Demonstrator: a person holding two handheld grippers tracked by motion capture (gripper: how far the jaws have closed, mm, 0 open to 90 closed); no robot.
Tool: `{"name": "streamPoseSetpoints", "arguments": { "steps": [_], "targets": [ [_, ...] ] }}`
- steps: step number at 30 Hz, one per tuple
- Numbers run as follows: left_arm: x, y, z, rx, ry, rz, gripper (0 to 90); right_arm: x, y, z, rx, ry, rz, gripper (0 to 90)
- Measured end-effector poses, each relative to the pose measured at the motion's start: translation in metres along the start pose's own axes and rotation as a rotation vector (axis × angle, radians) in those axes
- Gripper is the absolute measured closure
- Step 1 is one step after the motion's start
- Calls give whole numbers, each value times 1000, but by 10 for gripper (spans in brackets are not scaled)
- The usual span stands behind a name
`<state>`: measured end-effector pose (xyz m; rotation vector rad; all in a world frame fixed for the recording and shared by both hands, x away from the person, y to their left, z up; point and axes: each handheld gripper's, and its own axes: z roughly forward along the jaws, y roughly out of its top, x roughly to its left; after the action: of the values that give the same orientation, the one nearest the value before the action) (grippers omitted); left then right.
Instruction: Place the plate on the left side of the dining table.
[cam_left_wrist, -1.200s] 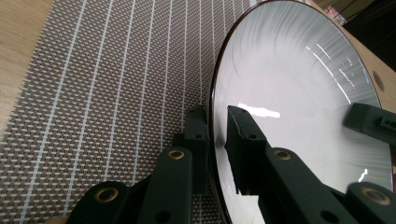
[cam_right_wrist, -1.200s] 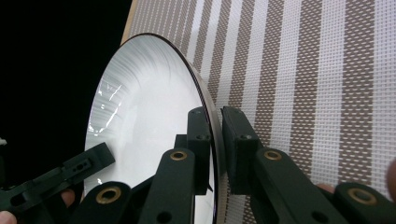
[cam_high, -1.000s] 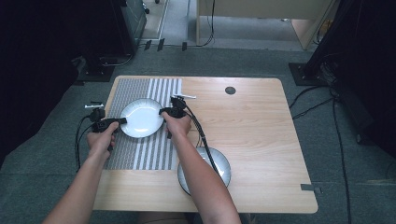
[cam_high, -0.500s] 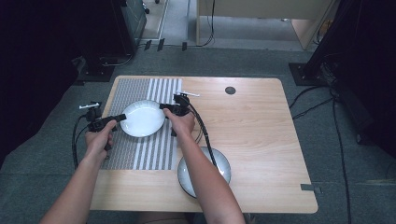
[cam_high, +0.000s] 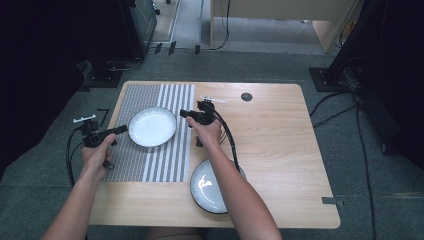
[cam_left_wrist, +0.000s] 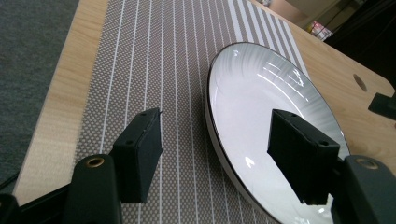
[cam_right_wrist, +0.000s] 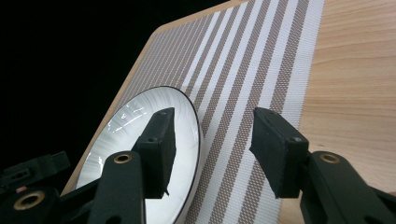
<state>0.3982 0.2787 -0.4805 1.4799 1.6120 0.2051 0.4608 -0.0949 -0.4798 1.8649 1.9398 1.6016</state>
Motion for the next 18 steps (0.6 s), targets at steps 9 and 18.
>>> {"name": "streamPoseSetpoints", "arguments": {
  "steps": [9,18],
  "targets": [
    [-10,-16,-25,-49,-45,81,263,-15,-2,-33,4,15,-30,394],
    [-26,-36,-45,-89,-68,167,194,-36,-4,-70,-21,-36,-37,353]
  ]
}}
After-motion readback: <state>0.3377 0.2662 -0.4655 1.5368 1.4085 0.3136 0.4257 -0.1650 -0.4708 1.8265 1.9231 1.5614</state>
